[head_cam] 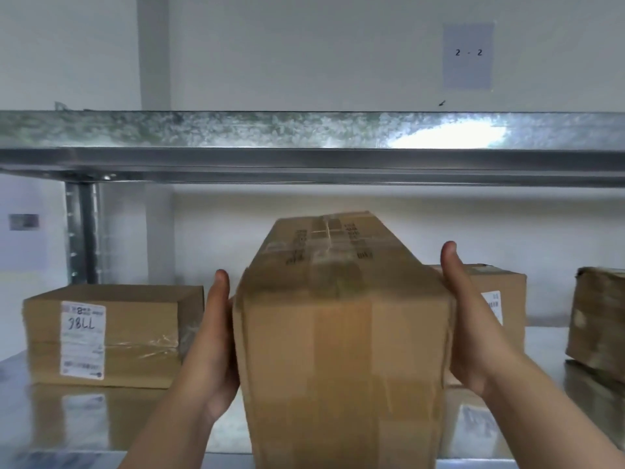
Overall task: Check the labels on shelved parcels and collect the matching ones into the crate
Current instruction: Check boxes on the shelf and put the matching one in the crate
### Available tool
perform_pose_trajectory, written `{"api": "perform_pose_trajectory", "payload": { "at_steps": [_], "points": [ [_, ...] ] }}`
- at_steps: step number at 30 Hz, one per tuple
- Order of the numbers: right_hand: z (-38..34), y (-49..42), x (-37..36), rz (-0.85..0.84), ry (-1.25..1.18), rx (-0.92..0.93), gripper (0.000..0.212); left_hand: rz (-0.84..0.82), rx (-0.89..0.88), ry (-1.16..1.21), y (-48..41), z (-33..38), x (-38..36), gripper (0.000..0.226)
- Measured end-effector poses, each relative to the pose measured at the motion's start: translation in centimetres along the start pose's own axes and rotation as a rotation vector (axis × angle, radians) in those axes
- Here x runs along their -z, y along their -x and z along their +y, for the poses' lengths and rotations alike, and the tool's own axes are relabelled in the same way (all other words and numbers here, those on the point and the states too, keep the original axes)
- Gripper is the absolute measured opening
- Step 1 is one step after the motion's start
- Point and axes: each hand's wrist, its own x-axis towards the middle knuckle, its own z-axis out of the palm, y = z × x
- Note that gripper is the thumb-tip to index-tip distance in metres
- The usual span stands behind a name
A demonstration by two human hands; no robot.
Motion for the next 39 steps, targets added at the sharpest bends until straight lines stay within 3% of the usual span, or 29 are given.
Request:
{"api": "perform_pose_trajectory", "payload": {
  "at_steps": [7,10,11,13,15,21,23,25,27,30,32,35,38,39],
  "points": [
    [-2.5,-1.0,0.0,-0.086,0.109,0.015,0.075,-0.01,-0.003,-0.072,-1.3,1.0,-0.9,0.066],
    [-3.7,-2.5,0.3,-0.097,0.157,0.063,0.106,-0.041,-0.022,-0.085,-1.8,1.7,-1.2,0.052],
    [-4.0,-2.8,0.3,-0.085,0.156,0.077,0.096,-0.053,-0.019,-0.09,-2.1,2.1,-1.3,0.052],
    [-4.0,-2.7,0.5,-0.122,0.14,0.112,0.047,-0.077,-0.034,-0.12,-3.0,2.6,-1.2,0.061],
    [-3.9,-2.3,0.8,-0.143,0.134,0.141,0.034,-0.096,-0.095,-0.14,-3.8,2.8,-1.0,0.061],
    [-2.8,-3.1,1.8,-0.244,0.353,0.228,0.083,-0.122,-0.194,-0.057,-5.1,2.9,-1.1,0.048],
    [-2.1,-2.9,2.0,-0.243,0.465,0.226,0.088,-0.121,-0.184,-0.052,-5.3,2.6,-1.1,0.044],
    [-0.8,-3.1,2.1,-0.206,0.576,0.204,0.081,-0.067,-0.18,-0.059,-5.4,2.3,-1.1,0.056],
    [0.1,-2.9,2.1,-0.199,0.585,0.186,0.074,-0.019,-0.181,-0.096,-5.3,1.9,-1.1,0.085],
    [0.3,-2.6,2.3,-0.239,0.235,0.079,0.069,-0.055,-0.195,-0.193,-4.7,1.5,-0.7,0.111],
    [-0.2,-2.3,2.3,-0.272,0.065,0.005,0.076,-0.086,-0.238,-0.22,-4.2,1.3,-0.4,0.106],
    [-1.3,-1.2,1.6,-0.241,0.089,-0.02,0.108,-0.132,-0.299,-0.268,-4.2,0.7,0.4,0.091],
    [-1.8,-0.2,1.1,-0.211,0.124,-0.017,0.103,-0.251,-0.328,-0.315,-4.2,0.3,1.6,0.065],
    [-1.8,0.2,0.9,-0.219,0.152,-0.009,0.103,-0.296,-0.3,-0.315,-4.0,0.3,1.9,0.068]
  ]
}}
